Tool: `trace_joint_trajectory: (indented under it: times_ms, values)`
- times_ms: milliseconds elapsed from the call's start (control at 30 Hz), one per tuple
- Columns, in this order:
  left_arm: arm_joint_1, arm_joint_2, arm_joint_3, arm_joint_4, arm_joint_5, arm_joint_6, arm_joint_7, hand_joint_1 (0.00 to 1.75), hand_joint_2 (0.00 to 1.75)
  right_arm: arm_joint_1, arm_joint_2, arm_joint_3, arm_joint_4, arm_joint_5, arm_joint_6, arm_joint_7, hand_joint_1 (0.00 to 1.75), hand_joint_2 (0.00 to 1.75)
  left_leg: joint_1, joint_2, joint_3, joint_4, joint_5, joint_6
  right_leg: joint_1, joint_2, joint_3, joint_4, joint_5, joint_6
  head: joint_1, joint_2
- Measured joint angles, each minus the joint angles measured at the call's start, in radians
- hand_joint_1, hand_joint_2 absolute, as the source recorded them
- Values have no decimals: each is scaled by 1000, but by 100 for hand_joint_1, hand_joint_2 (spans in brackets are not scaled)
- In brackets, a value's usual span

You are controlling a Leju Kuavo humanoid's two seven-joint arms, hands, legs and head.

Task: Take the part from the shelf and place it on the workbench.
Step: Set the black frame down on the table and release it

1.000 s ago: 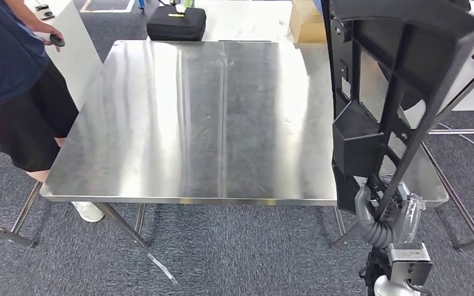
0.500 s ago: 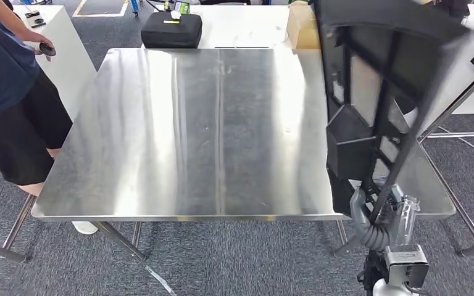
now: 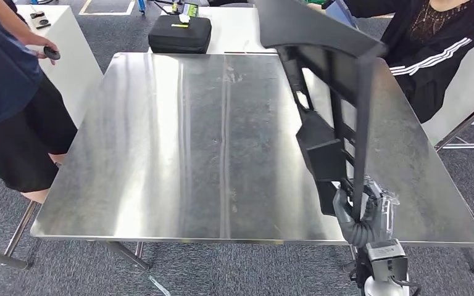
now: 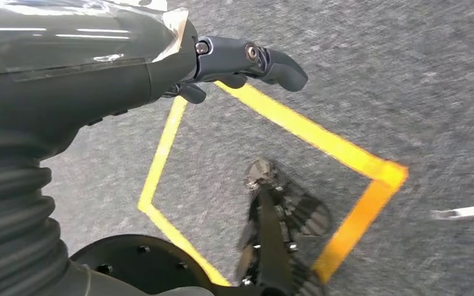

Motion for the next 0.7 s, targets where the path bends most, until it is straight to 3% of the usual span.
trace_joint_trajectory:
  times_ms: [67,100,200,267,300,333,367,433,567,633,700]
  values:
    - [-4,0,-2,0,-4,-1,1,0,175,-29,-1,23,22,2,14,4,175,175,1,5,-6,34,5,-7,-8,4,23,-11,1,-11,0,0]
    - [-6,0,-4,0,-6,-1,1,0,175,-48,-1,35,37,2,21,5,175,175,3,6,-28,73,5,-12,-12,4,35,-14,-4,-19,0,0]
    - [-8,1,-6,0,-9,-1,1,0,175,-90,0,71,84,2,34,10,175,175,12,8,-151,237,-47,-33,-14,5,61,-16,-27,-34,-2,0]
    - [-6,2,-6,0,-9,-1,1,0,175,-103,0,87,110,2,37,11,175,175,18,10,-207,267,-70,-43,-15,6,82,-16,-45,-32,-1,0]
    - [-5,3,-7,0,-9,-1,1,0,175,-106,0,93,120,2,37,11,175,175,21,11,-211,235,-49,-45,-16,6,96,-16,-55,-29,-2,0]
    - [-4,4,-7,0,-9,0,1,0,175,-110,0,97,129,1,38,12,175,175,22,12,-203,180,-8,-46,-17,6,109,-16,-66,-26,-1,0]
    - [-3,5,-7,0,-9,0,1,0,175,-115,0,101,136,0,39,12,175,175,23,13,-189,120,46,-43,-17,6,122,-16,-76,-22,-2,0]
    - [-2,7,-8,0,-12,-1,1,0,175,-132,0,113,153,-3,48,14,175,175,17,15,-168,41,100,-33,-15,8,137,-18,-96,-9,-2,0]
    - [-2,10,-16,0,-25,-2,3,0,175,-222,5,161,239,0,65,28,175,175,11,14,-138,12,110,0,-14,12,147,11,-98,22,-1,0]
    - [-8,10,-18,0,-35,0,5,0,175,-309,14,189,322,15,42,38,175,175,14,17,-115,2,109,10,-16,10,104,86,-113,23,2,0]
    - [-14,11,-22,0,-47,4,10,0,175,-412,28,211,427,42,-7,51,175,175,15,17,-109,0,104,16,-18,9,23,203,-152,16,4,0]
